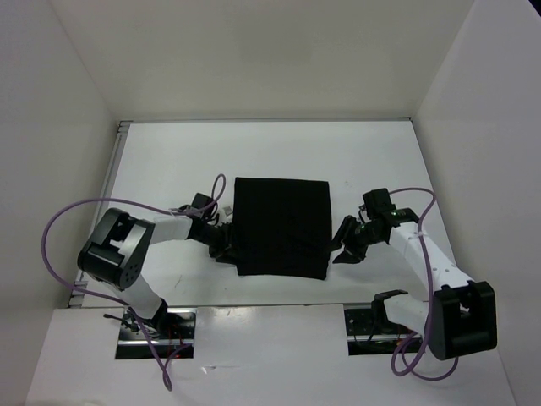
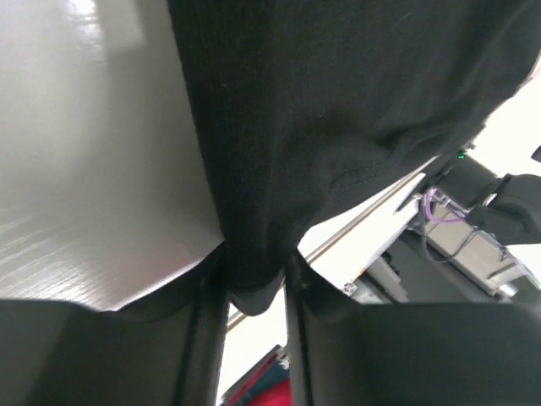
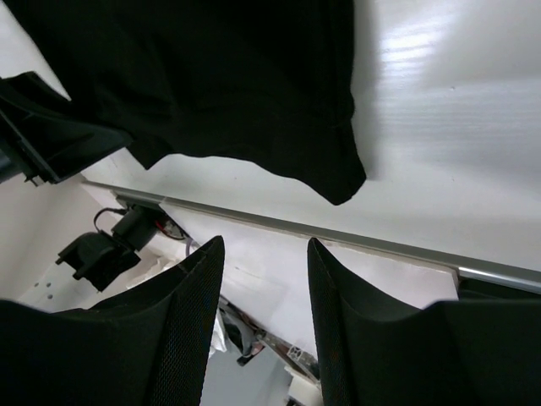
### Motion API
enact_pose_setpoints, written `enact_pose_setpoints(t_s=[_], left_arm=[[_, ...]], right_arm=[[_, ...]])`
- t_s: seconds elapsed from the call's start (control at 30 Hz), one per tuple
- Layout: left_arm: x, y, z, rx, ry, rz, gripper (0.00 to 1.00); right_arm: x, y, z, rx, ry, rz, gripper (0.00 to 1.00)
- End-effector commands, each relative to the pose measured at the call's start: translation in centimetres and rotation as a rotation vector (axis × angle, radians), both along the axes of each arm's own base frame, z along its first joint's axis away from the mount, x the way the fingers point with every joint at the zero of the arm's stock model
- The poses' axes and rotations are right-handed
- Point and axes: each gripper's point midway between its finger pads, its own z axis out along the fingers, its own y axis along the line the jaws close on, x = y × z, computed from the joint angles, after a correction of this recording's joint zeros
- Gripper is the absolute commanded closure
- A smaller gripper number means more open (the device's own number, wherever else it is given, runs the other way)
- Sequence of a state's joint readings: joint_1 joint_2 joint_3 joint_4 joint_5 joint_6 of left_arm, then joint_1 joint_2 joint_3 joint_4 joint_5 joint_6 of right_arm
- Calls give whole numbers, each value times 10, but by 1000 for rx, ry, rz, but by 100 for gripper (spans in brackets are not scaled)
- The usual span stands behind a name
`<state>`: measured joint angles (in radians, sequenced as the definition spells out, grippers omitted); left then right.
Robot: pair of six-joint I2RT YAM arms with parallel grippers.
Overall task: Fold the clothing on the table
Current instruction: Fold the skirt
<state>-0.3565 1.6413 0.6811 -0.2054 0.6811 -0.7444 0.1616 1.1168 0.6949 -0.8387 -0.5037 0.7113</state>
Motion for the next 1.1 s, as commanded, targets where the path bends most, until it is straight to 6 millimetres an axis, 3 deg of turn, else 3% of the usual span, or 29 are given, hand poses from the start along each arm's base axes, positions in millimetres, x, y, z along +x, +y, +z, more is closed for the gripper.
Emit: enact_pose_setpoints(t_s=[0.0, 0.03, 0.07, 0.1, 0.13, 0.27, 0.47, 0.63, 0.93, 1.03, 1.07], left_arm=[[-1, 0, -2, 28, -18, -5, 65], [-3, 1, -2, 28, -18, -5, 72], [-5, 2, -2, 33, -7, -5, 87], [-8, 3, -3, 39, 9, -5, 96], [-8, 2, 0, 35, -1, -5, 100], [-11, 4, 8, 34, -4, -5, 100], [-8, 3, 14, 31, -11, -5, 100], [-8, 3, 14, 31, -11, -5, 100], [-9, 2, 11, 26, -6, -15, 100], [-9, 2, 11, 26, -6, -15, 100], [-9, 2, 11, 26, -6, -15, 100]], right_arm=[[2, 0, -7, -11, 6, -22, 50], [2, -1, -11, -22, 18, -24, 50], [2, -2, -13, -33, 25, -28, 50], [2, -3, -17, -37, 43, -27, 50], [0, -1, -18, -38, 59, -26, 50], [-8, 1, -36, -78, 144, 4, 50], [-3, 0, -49, -120, 196, 11, 50], [-1, 2, -63, -149, 230, 30, 58], [-17, 34, -92, -185, 300, 140, 64], [-25, 33, -96, -194, 320, 152, 84], [-27, 30, -97, -208, 332, 150, 100]])
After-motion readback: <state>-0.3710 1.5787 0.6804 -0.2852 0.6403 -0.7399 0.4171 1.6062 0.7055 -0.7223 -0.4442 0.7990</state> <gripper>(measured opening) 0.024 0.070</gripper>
